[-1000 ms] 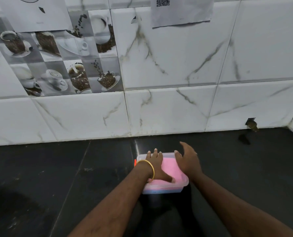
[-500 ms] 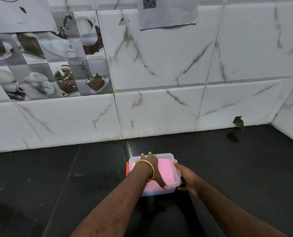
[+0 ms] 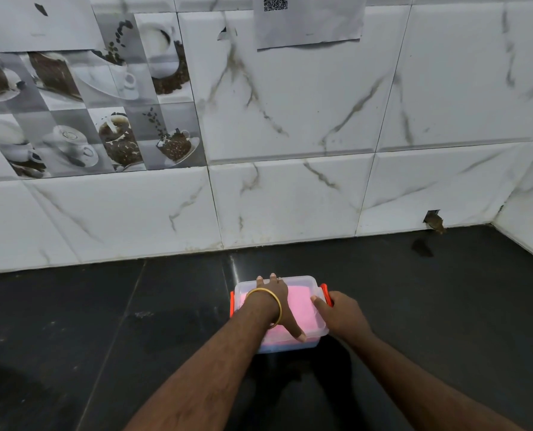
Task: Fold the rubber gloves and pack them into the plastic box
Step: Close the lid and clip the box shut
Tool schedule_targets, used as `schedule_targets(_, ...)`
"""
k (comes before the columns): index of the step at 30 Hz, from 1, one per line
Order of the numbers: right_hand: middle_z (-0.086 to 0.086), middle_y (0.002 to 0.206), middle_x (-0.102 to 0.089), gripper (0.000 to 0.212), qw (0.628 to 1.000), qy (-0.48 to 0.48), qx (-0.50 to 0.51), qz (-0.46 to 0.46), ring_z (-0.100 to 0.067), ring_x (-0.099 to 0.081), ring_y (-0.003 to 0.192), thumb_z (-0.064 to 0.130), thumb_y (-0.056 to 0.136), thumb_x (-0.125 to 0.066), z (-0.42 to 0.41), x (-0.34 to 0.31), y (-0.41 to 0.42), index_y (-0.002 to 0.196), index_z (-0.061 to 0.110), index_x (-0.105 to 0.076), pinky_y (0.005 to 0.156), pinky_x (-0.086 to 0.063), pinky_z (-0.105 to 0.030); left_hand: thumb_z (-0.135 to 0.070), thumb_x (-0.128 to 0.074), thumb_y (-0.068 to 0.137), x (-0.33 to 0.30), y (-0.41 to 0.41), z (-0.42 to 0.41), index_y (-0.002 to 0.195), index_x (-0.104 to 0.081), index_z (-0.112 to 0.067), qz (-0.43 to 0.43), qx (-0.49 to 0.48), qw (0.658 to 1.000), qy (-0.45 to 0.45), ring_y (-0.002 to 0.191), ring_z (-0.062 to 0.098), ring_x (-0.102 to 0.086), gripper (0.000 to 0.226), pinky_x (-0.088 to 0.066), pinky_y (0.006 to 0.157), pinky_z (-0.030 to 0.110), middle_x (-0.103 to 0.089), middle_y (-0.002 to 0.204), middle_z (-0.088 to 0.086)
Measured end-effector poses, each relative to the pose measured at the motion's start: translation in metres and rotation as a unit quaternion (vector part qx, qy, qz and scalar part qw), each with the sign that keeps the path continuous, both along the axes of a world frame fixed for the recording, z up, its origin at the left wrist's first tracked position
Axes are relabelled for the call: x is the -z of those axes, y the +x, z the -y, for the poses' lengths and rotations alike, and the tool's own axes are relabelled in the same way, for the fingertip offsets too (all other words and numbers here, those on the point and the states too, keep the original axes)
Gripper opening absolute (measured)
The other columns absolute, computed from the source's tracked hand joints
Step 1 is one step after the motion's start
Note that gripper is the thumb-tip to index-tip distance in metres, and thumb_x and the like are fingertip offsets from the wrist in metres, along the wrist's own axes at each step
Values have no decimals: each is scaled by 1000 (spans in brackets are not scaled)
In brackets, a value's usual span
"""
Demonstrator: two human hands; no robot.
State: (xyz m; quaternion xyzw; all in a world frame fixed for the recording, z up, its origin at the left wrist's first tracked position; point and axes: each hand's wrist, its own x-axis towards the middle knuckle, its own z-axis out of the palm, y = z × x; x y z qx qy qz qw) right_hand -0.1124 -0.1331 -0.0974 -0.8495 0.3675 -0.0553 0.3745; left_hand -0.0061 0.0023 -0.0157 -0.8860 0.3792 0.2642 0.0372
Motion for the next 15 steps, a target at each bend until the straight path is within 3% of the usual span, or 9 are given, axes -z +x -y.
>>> schedule_targets(3,6,84,-64,33,999,-41,5,-7,-8,-62,78,55,93,-51,-4,-2,0,88,23,-59,72,-54,-27,-58,-83,59,0,-1,-1,153,-2,-8,-4,-7,1000,1,148,40,3,134,-10,119,52,1,163,14)
schedule_targets(9,4,78,-64,36,985,-170,-12,-30,-9,-58,68,44,100,-41,-17,-13,2,84,21,-64,61,-45,-25,-58,-82,59,-2,-1,0,154,-2,-7,-8,-9,1000,5,148,40,4,134,-10,119,52,3,163,13)
schedule_targets(15,0,85,-69,39,985,-172,-18,-21,-16,-64,78,43,101,-37,-21,-17,0,88,19,-65,74,-55,-34,-61,-83,57,2,0,-2,154,-4,-10,-9,-15,1000,-6,148,40,4,135,-12,118,53,2,163,12)
